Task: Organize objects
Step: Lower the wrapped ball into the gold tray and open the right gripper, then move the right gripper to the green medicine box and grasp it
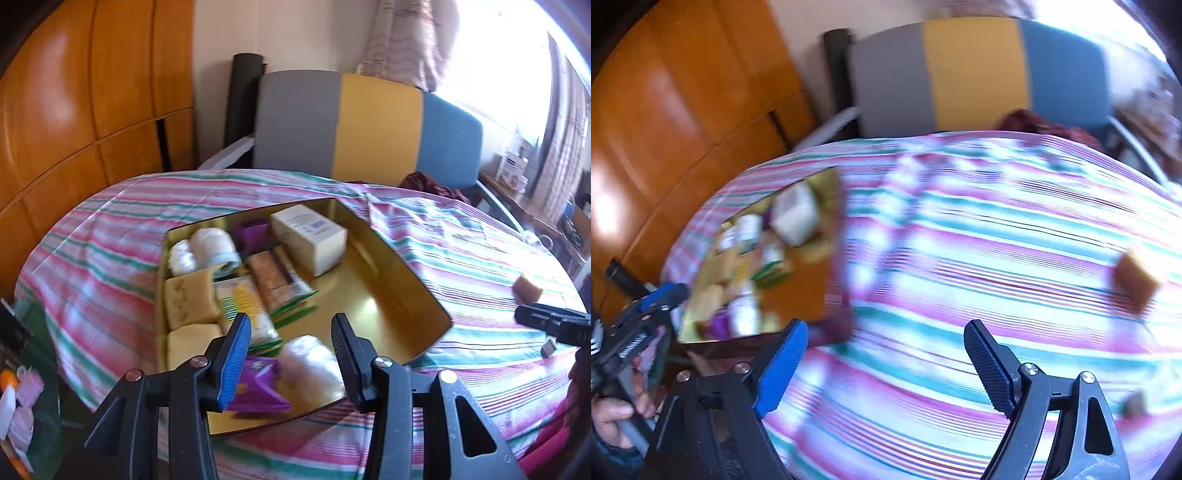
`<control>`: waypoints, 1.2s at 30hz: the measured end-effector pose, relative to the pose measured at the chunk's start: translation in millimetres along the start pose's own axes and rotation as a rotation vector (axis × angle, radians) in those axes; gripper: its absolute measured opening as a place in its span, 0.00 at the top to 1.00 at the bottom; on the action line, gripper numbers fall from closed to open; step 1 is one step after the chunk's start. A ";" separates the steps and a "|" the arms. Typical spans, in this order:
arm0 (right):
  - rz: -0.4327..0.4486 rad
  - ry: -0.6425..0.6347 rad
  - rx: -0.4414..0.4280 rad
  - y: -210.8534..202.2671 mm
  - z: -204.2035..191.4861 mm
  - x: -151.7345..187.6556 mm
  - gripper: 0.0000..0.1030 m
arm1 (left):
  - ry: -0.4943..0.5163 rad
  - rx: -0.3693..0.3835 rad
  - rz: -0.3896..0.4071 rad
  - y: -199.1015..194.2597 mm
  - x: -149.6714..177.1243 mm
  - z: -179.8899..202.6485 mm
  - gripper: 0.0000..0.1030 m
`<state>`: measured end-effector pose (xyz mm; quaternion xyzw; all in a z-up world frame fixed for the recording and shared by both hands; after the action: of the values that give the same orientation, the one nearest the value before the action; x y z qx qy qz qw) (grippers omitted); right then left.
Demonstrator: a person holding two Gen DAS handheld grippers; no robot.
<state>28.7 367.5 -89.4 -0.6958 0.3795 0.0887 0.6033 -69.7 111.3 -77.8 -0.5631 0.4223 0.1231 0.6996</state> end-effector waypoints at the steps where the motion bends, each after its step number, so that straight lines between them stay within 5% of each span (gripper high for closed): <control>1: 0.003 0.021 0.030 -5.4 15.6 -0.9 0.14 | 0.012 0.011 0.001 1.1 -1.6 6.5 0.56; 12: 0.013 0.366 0.228 -66.4 164.9 12.9 0.10 | 0.121 0.140 0.000 12.0 -10.8 76.0 0.55; 26: -0.122 0.616 0.273 -67.9 217.9 51.8 0.07 | 0.197 0.251 -0.021 18.6 -8.1 133.5 0.55; 36: -0.134 0.725 0.316 -42.4 241.6 53.9 0.07 | 0.231 0.299 -0.044 17.6 -2.9 157.6 0.55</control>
<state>173.9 563.3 -149.9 -0.6038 0.5306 -0.2615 0.5344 -11.6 258.7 -86.3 -0.4724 0.5009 -0.0219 0.7249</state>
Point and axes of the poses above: each gripper's, at about its wrist camera, not at the fingertips, and y roughly the way its jaws point, z to its right, x to its underside, the point moved 9 cm from there along y, roughly the way its jaws point, and after that the axes turned 3 degrees about y, right-handed, at the moved point
